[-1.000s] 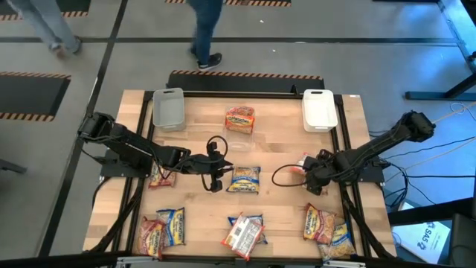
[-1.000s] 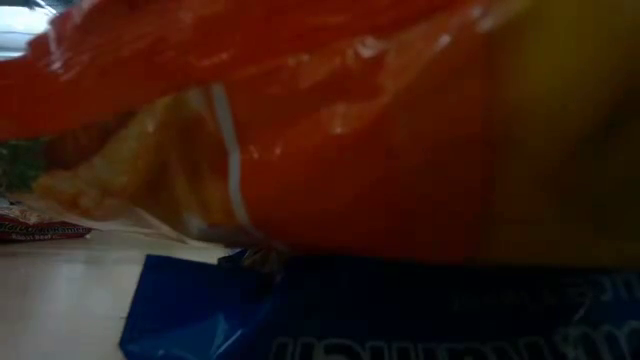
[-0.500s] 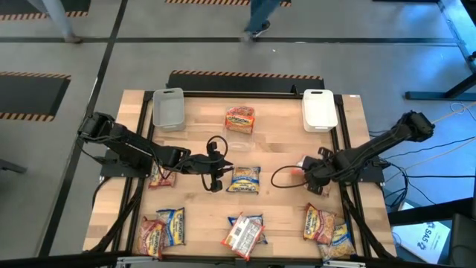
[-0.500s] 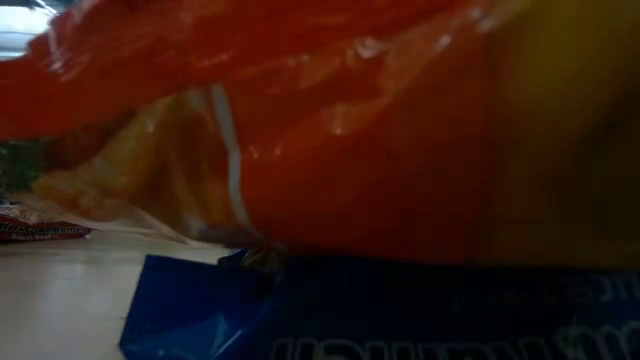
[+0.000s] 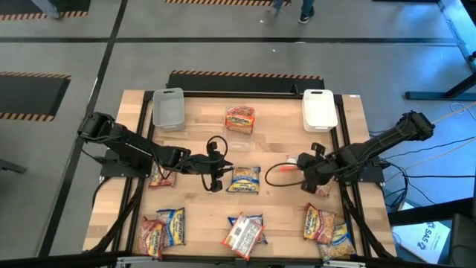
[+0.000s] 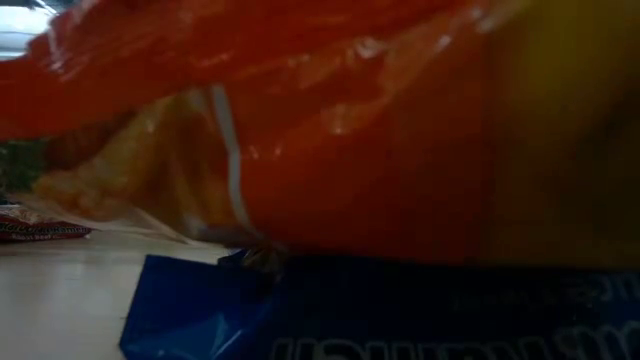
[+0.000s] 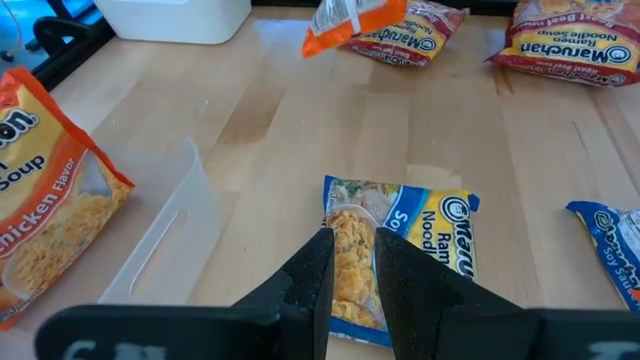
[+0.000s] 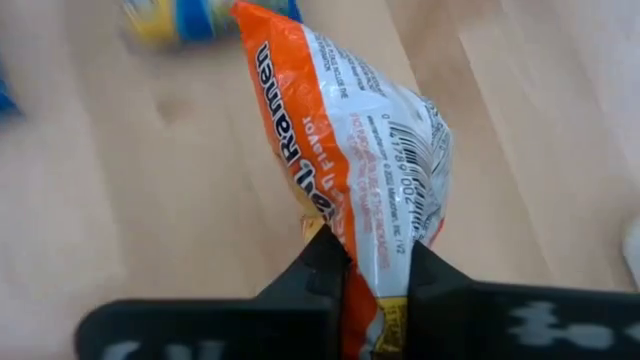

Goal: Sort Maruchan noodles
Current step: Put the top orange noodle into the transparent bin

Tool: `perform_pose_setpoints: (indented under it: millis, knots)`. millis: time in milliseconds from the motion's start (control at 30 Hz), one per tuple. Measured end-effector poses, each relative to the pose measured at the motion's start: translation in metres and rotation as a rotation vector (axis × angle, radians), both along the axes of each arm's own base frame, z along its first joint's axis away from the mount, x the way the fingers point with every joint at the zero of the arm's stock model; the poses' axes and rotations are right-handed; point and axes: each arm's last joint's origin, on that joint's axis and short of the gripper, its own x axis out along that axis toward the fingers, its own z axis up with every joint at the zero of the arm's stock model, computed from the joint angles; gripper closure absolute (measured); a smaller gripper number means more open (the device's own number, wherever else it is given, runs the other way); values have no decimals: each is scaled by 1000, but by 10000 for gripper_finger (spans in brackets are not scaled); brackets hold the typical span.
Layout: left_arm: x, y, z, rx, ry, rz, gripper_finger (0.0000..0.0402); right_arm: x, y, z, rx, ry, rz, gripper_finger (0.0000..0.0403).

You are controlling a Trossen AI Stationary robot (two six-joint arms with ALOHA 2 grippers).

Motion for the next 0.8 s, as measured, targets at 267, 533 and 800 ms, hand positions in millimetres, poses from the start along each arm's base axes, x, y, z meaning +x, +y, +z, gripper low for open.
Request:
perform_pose_setpoints:
  millis: [267, 533, 800]
  knots:
    - [0, 0, 0, -1, -4, 0, 331, 41, -22, 21, 170, -298, 86, 387]
    - [-2, 0, 6, 43, -13, -22, 331, 73, -77, 31, 212, -520, 152, 386]
    - [-11, 8, 25, 208, -50, 83, 331, 107, -131, 13, 228, -644, 194, 386]
